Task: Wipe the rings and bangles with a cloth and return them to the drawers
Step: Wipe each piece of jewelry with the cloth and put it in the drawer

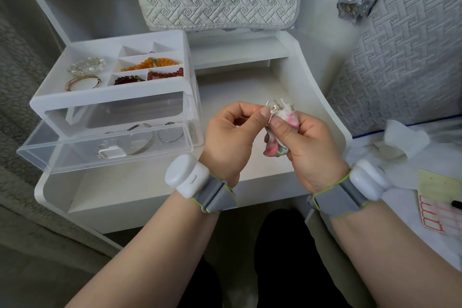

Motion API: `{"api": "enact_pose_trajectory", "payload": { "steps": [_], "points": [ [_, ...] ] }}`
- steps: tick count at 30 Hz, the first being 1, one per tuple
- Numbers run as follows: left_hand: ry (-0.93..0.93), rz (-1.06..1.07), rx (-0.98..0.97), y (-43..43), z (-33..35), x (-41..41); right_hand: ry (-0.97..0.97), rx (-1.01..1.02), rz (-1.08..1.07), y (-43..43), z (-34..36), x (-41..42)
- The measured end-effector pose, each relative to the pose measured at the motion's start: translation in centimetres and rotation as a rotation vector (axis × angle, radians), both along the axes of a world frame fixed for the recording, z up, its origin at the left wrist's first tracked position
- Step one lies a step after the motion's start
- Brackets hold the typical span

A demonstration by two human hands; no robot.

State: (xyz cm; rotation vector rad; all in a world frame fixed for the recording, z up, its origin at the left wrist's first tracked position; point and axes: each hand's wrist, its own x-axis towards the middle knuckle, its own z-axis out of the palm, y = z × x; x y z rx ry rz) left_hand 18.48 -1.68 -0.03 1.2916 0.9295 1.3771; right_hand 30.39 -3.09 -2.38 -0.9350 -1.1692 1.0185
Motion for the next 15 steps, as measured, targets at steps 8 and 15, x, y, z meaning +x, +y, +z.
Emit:
{"api": "enact_pose_trajectory", "payload": {
  "steps": [8, 15],
  "points": [
    [-0.068, -0.015, -0.039, -0.03, 0.32, -0.08, -0.075, -0.027, 0.005, -0.38, 0.27, 0.12],
    [-0.070, -0.033, -0.052, -0.44, 0.61, 0.07, -0.036, -0.003, 0.125, -0.14, -0.30, 0.71]
  ]
}}
